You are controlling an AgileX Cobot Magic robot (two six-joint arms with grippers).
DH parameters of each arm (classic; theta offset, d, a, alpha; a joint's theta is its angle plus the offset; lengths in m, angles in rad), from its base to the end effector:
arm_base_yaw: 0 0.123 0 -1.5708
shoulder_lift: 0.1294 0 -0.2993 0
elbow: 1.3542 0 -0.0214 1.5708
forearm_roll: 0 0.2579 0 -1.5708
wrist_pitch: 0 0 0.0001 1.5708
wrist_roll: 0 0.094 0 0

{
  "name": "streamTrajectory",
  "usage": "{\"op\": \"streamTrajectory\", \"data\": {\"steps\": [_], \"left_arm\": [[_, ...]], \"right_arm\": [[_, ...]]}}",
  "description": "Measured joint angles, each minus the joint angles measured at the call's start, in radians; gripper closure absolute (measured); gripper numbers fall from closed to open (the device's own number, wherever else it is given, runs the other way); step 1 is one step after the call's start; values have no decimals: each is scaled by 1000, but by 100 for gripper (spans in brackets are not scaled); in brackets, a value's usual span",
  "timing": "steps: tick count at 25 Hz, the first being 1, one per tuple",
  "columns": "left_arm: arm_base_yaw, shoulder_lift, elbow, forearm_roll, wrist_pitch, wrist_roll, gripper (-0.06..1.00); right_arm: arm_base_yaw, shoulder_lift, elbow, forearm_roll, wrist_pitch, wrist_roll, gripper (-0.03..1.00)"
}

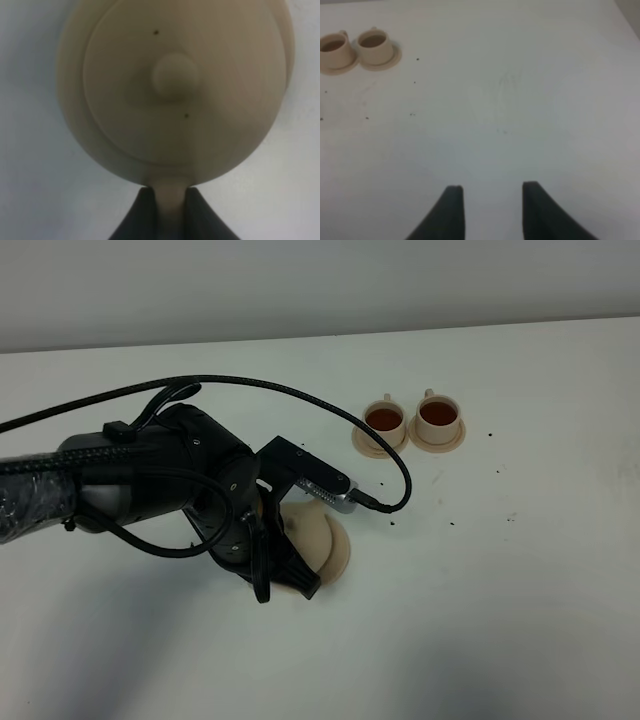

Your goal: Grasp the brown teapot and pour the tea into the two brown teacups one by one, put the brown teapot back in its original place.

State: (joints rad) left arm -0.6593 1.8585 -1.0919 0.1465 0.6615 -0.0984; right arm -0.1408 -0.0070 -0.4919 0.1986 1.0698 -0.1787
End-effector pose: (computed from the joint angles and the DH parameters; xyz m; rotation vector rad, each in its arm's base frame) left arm 0.2874 -0.2120 0.1602 0.9451 2.7315 0.0156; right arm -0.0094 0.0178 0.2776 -0.0487 2.0380 0.0381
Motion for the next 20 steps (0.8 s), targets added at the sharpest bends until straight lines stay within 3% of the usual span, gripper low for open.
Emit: {"op": "streamTrajectory", "data": {"steps": [12, 20], "left_arm": [[0, 11, 0, 2, 4, -12, 78], [0, -23, 0, 2, -17, -12, 55]], "right_arm": [[0, 0, 0, 0, 0, 0, 66], [0, 0, 0, 1, 0, 0, 66]]}}
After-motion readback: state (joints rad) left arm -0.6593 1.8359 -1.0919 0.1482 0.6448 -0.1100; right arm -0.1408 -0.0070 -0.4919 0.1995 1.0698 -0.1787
